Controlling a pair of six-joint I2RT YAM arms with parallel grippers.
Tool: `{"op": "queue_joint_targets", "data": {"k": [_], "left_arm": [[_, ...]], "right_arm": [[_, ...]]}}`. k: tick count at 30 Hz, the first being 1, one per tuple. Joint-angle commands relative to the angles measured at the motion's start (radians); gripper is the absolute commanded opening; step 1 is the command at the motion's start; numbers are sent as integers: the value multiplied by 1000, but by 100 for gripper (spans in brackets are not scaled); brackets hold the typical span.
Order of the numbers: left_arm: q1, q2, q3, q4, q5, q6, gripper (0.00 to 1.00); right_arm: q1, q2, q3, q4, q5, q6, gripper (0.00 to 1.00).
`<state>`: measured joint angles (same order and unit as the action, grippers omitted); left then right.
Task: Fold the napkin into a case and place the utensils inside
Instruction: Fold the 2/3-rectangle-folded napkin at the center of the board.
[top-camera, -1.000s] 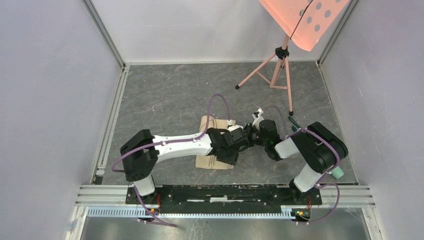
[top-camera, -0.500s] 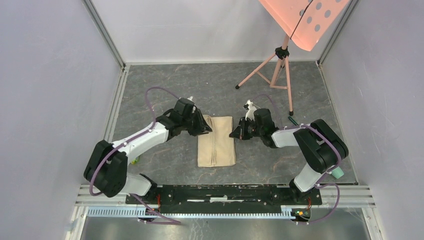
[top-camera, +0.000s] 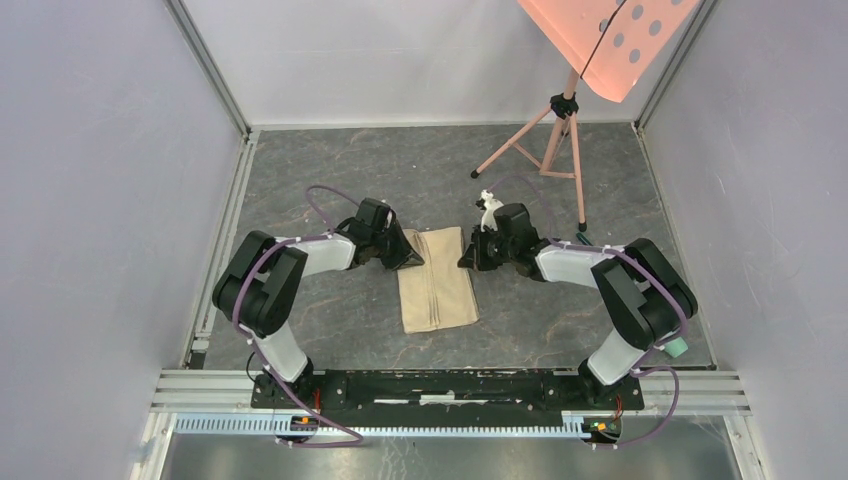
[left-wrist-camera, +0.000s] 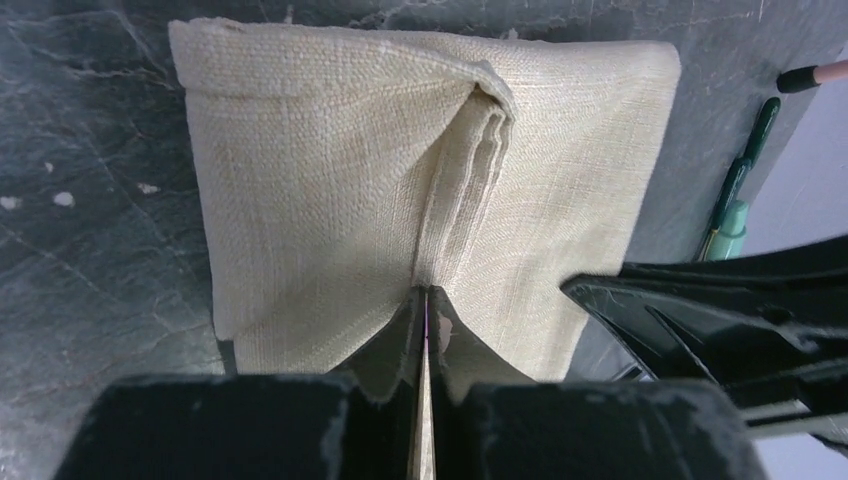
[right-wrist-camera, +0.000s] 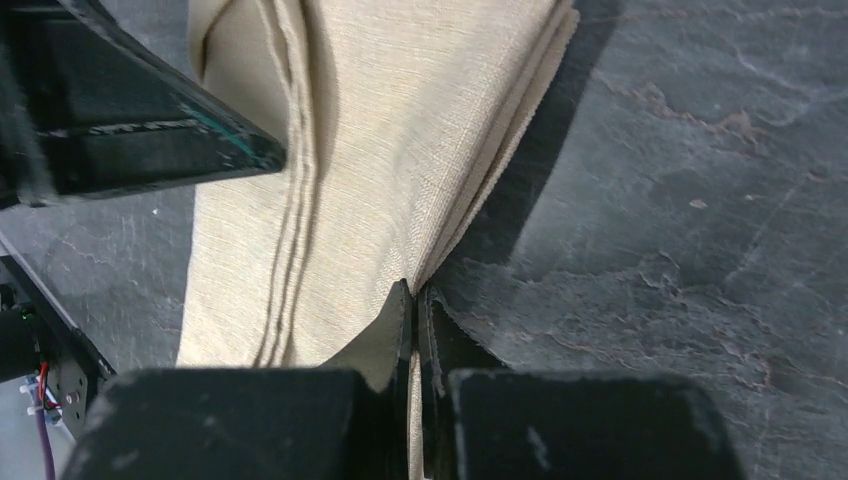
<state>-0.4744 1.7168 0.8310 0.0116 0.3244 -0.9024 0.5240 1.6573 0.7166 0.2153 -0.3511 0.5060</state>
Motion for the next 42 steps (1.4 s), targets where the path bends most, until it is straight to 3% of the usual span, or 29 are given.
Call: {"op": "queue_joint_targets", "data": {"k": [1, 8, 20, 23, 27, 31, 38, 42], "left_arm": [[-1, 34, -34, 119, 26, -78, 7], [0, 47, -79, 139, 26, -84, 5], [2, 26, -99, 169, 55, -67, 5], [12, -33, -114, 155, 72, -53, 12], [51, -162, -140, 111, 107, -27, 36], [117, -286, -170, 10, 105, 14, 49], [164, -261, -224, 6, 91, 45, 54], [164, -209, -253, 70, 81, 38, 50]], "right_arm": [[51, -50, 107, -108, 121, -29, 1], [138, -51, 186, -144, 187, 116, 1], [277, 47, 150, 74, 268, 350, 0], [277, 36, 109, 107, 300, 371, 0], [278, 41, 123, 71, 318, 349, 1], [279, 50, 129, 68, 317, 344, 1], [303, 81, 176, 34, 335, 331, 0], [329, 113, 232, -4, 345, 320, 0]]}}
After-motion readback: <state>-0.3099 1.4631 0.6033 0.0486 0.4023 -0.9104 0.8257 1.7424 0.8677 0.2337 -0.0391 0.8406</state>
